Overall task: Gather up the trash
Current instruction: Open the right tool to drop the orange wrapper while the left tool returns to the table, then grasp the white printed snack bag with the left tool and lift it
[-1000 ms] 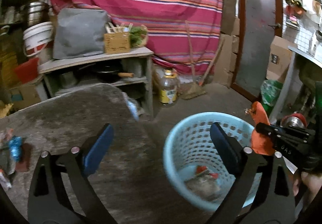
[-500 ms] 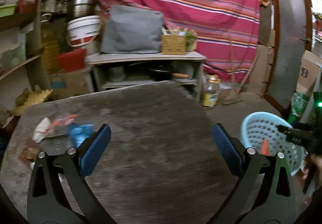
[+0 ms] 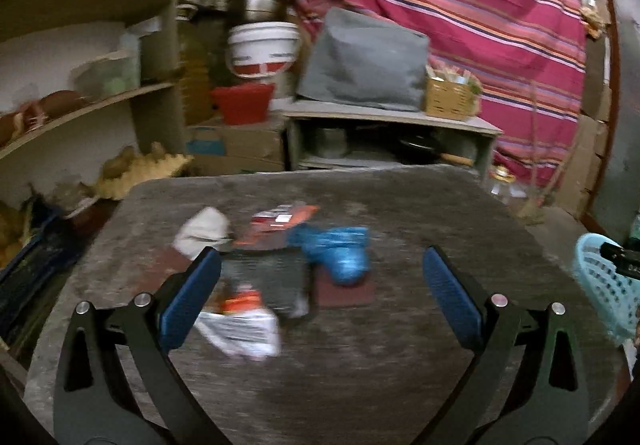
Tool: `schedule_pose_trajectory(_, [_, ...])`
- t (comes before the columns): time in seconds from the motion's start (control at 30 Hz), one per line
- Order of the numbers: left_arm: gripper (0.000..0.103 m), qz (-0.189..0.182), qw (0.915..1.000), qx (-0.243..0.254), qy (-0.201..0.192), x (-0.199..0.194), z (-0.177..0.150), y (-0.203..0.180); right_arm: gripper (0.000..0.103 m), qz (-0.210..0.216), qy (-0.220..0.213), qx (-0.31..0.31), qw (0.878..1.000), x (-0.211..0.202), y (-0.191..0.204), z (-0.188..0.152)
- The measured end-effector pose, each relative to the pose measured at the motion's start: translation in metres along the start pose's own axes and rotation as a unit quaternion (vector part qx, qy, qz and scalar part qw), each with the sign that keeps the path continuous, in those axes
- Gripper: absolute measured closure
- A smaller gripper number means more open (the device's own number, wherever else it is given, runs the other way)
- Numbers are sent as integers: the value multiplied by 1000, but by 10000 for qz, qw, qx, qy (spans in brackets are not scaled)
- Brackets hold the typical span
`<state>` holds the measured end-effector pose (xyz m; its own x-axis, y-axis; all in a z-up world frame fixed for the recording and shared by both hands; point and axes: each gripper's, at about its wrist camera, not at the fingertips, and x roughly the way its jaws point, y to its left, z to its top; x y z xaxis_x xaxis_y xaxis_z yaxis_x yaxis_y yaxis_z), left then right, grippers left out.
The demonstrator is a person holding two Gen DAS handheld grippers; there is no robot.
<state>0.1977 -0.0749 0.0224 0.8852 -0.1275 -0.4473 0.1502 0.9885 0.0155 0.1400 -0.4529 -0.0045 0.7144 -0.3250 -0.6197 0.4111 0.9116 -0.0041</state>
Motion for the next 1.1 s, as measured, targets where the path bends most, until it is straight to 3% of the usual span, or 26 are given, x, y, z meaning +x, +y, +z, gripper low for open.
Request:
schedule_pose_trajectory(0.33, [5,365,9985,-96,386,9,-16,61,4,684,98,-20,9976,12,84,3])
schedule_pose_trajectory(0.6, [5,550,9954,-179,762,18,-37,90,4,576,118,-545,9968,15,136,1])
schedule_pose_trajectory(0.77, [5,426,9942,-84,988,24,-47,93,4,577,-101,-356,9976,8,139,1])
schedule_pose_trajectory(0.93, [5,155,9932,-124,1143,36,-50,89,4,741,-89,-430,9963,16,147,0])
schedule_pose_trajectory(1.1, [5,-16,9928,-55,1199,48,-51,78,4,613,60,-686,9957,22,163,-2])
